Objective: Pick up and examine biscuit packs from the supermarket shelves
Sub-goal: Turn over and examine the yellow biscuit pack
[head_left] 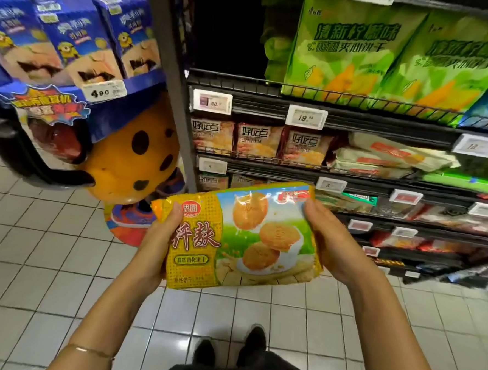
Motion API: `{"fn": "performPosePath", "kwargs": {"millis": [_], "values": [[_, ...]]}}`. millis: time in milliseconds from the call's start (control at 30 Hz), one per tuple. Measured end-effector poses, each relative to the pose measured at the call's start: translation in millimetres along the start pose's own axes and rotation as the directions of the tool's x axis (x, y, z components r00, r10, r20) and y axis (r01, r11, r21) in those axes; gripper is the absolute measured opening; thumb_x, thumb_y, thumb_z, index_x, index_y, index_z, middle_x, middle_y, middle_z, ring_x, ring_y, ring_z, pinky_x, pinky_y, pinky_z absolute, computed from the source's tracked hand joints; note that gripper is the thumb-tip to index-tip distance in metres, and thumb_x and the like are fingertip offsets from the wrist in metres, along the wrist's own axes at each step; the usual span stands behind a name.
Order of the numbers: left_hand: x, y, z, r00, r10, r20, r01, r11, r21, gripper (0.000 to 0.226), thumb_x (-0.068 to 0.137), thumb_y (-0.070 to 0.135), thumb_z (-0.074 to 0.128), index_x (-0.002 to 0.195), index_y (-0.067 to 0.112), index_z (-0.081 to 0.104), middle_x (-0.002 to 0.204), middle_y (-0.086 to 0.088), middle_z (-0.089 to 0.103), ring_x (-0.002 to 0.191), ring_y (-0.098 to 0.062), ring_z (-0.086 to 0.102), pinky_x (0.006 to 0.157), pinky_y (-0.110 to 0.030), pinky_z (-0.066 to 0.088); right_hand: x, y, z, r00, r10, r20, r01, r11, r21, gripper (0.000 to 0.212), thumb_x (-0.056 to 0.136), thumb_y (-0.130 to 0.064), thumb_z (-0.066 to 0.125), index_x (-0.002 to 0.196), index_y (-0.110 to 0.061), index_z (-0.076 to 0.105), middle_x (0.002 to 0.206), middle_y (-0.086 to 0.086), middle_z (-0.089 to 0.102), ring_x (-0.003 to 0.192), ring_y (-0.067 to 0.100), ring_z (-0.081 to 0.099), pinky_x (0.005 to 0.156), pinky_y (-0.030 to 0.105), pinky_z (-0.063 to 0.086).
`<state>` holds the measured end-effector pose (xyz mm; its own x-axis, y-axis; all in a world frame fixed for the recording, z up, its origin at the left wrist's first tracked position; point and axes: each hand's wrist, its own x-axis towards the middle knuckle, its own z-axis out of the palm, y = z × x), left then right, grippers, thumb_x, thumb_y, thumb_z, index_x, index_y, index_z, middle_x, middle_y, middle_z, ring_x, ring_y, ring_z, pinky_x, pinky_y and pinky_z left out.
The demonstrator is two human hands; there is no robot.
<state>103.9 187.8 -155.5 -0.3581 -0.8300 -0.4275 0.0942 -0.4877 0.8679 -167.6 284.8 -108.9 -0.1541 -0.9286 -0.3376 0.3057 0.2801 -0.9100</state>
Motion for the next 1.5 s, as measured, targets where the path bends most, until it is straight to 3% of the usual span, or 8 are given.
{"fn": "performPosePath", "kwargs": {"millis": [267, 900, 1000, 1133, 1267, 1367, 1433, 1500], "values": [[-9, -18, -11, 0.999, 0.022, 0.035, -0.022, 1.0, 0.019, 0.066, 0.091, 0.06, 0.055, 0.138, 0.014, 0.062, 0.123, -0.015, 0.075, 0.112, -0.037, 0.073, 0.095, -0.055, 0.058, -31, 38, 31, 0.971, -0.066, -0.232, 0.052, 0.996, -0.067, 0.066, 0.081, -0.059, 0.074, 0.134, -0.021, 0.063, 0.122, 0.007, 0.076, 0.11, 0.03, 0.074, 0.093, 0.048, 0.06], [-39, -11, -9, 0.992, 0.122, -0.034, -0.12, 0.991, 0.054, 0.057, 0.087, 0.063, 0.064, 0.128, 0.022, 0.065, 0.113, -0.005, 0.079, 0.104, -0.028, 0.077, 0.073, -0.035, 0.064, -41, 44, 38, 0.956, -0.152, -0.251, 0.142, 0.988, -0.056, 0.045, 0.096, -0.051, 0.065, 0.124, -0.016, 0.071, 0.114, 0.01, 0.078, 0.104, 0.03, 0.076, 0.079, 0.036, 0.062], [-45, 6, -22, 0.986, 0.1, 0.134, -0.112, 0.99, 0.085, 0.071, 0.082, 0.076, 0.063, 0.133, 0.027, 0.064, 0.122, -0.006, 0.077, 0.112, -0.03, 0.074, 0.075, -0.037, 0.064, -41, 51, 32, 0.966, -0.08, -0.244, 0.107, 0.989, 0.101, 0.054, 0.097, -0.055, 0.061, 0.132, -0.015, 0.068, 0.128, 0.016, 0.072, 0.118, 0.036, 0.07, 0.1, 0.053, 0.056], [-54, 36, -46, 0.842, 0.217, 0.494, -0.108, 0.965, -0.239, 0.088, 0.095, 0.073, 0.047, 0.157, 0.011, 0.041, 0.159, -0.019, 0.047, 0.146, -0.041, 0.045, 0.111, -0.061, 0.045, -39, 52, 32, 0.996, -0.027, -0.085, 0.066, 0.866, 0.495, 0.053, 0.103, -0.057, 0.049, 0.126, -0.016, 0.075, 0.129, 0.014, 0.072, 0.124, 0.035, 0.067, 0.098, 0.052, 0.056], [-56, 36, -26, 0.896, 0.308, 0.32, -0.193, 0.919, -0.344, 0.054, 0.113, 0.029, 0.016, 0.159, 0.006, 0.031, 0.148, -0.009, 0.059, 0.135, -0.03, 0.058, 0.105, -0.049, 0.054, -33, 58, 56, 0.999, -0.031, 0.042, -0.003, 0.763, 0.647, 0.055, 0.106, -0.056, 0.043, 0.134, -0.017, 0.07, 0.144, 0.014, 0.063, 0.133, 0.036, 0.059, 0.105, 0.054, 0.051], [-56, 24, -10, 0.94, 0.276, 0.2, -0.209, 0.931, -0.299, 0.056, 0.101, 0.017, 0.025, 0.116, 0.016, 0.079, 0.108, 0.001, 0.078, 0.098, -0.016, 0.075, 0.081, -0.034, 0.064, -33, 69, 79, 0.984, 0.048, 0.169, -0.15, 0.732, 0.664, 0.054, 0.104, -0.058, 0.047, 0.132, -0.019, 0.072, 0.138, 0.013, 0.067, 0.127, 0.035, 0.064, 0.103, 0.053, 0.053], [-54, 21, -9, 0.975, 0.207, 0.077, -0.173, 0.932, -0.317, 0.023, 0.074, 0.028, 0.059, 0.074, 0.017, 0.079, 0.075, 0.007, 0.077, 0.065, -0.008, 0.074, 0.056, -0.023, 0.06, -34, 74, 91, 0.962, 0.108, 0.252, -0.248, 0.733, 0.634, 0.057, 0.102, -0.06, 0.049, 0.133, -0.019, 0.071, 0.138, 0.014, 0.067, 0.125, 0.036, 0.065, 0.104, 0.052, 0.052], [-54, 14, -9, 0.996, 0.091, -0.008, -0.088, 0.94, -0.33, 0.032, 0.037, 0.039, 0.082, 0.055, 0.015, 0.07, 0.055, 0.004, 0.068, 0.045, -0.007, 0.064, 0.041, -0.021, 0.053, -35, 76, 98, 0.944, 0.166, 0.286, -0.309, 0.747, 0.588, 0.059, 0.099, -0.063, 0.05, 0.134, -0.02, 0.071, 0.14, 0.015, 0.066, 0.124, 0.036, 0.065, 0.103, 0.052, 0.053]]}}
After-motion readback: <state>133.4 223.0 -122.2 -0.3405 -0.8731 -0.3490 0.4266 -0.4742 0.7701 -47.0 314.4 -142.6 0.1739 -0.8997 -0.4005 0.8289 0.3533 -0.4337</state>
